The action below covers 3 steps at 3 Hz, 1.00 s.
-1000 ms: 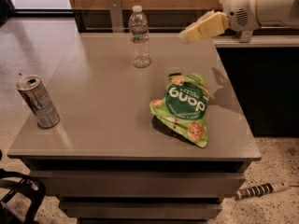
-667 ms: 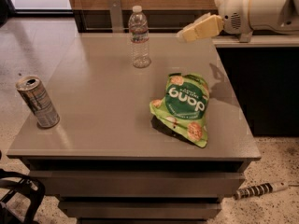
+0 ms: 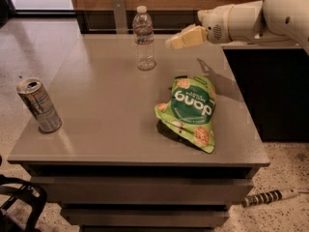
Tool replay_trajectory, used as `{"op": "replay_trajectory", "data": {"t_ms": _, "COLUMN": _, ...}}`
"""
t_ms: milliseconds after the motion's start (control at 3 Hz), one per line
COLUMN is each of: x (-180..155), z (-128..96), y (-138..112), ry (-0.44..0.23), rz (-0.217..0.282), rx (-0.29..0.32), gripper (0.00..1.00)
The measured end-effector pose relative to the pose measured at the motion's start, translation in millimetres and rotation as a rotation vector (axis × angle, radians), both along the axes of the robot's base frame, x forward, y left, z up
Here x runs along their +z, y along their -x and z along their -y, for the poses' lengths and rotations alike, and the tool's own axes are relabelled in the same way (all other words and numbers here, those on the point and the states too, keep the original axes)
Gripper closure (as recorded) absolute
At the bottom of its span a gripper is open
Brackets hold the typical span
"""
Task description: Move water bottle near redbull can
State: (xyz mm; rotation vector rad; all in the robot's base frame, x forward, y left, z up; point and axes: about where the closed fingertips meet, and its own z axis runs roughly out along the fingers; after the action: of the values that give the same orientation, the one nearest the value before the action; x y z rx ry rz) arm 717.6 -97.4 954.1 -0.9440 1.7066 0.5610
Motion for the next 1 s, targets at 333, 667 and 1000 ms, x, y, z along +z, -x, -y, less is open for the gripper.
{"op": "replay_trajectory", "data": {"t_ms": 333, "x": -15.4, "z": -18.0, "y": -15.8, "ry": -0.052, "rz": -0.006, "rx": 0.028, "gripper": 0.0}}
{"op": "replay_trajectory", "data": {"t_ms": 667, "x": -20.8, "z": -34.6, "y": -36.1, "ry": -0.11, "rz": 0.026, "rx": 0.066, "gripper": 0.0}}
{"op": "replay_trajectory", "data": {"t_ms": 1000, "x": -19.3, "z": -44.2, "y": -56.8, "ry": -0.154, "rz": 0.078, "rx": 0.109, "gripper": 0.0}}
